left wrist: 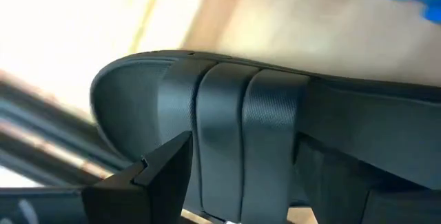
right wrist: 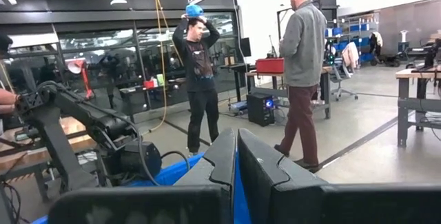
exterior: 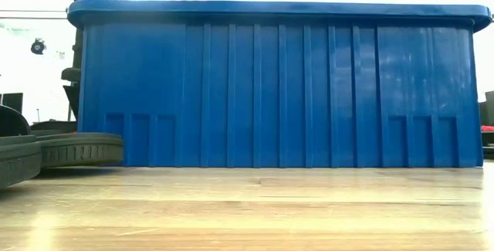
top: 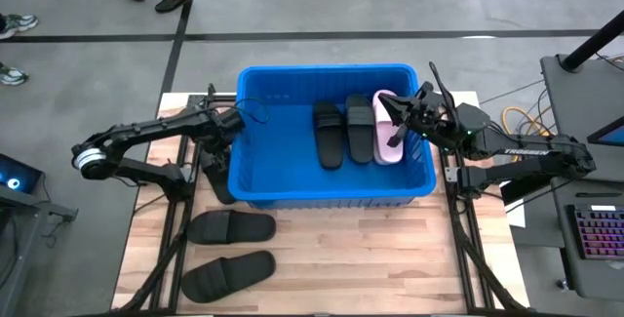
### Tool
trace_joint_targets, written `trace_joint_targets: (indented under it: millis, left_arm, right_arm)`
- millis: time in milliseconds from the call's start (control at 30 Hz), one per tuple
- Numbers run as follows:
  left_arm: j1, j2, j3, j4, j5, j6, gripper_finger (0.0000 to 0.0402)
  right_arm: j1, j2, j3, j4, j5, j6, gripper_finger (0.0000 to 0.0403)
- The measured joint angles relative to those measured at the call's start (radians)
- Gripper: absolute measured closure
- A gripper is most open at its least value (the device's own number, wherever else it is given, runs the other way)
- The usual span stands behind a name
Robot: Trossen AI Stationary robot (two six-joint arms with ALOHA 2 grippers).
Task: Pick and place slides into bin
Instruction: Stack the black slide on top of the black slide on the blue bin
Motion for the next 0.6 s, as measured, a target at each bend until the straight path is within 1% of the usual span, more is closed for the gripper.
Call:
trace_joint_targets:
  millis: [100,400,500,600]
  left_arm:
    - [0.000,-0.001,-0.003,0.014,-0.041,-0.019,0.0171]
    - [0.000,0.001,-0.005,0.025,-0.058,-0.018,0.0175]
    - [0.000,0.002,-0.008,0.033,-0.074,-0.018,0.0197]
    - [0.000,0.002,-0.009,0.039,-0.080,-0.018,0.0233]
  right_arm:
    - [0.000,0.000,0.000,0.000,0.000,-0.017,0.0394]
    - [0.000,0.000,0.000,0.006,-0.001,-0.041,0.0394]
    - [0.000,0.000,0.000,0.006,-0.001,-0.042,0.0394]
    - [0.000,0.000,0.000,0.006,-0.001,-0.044,0.0394]
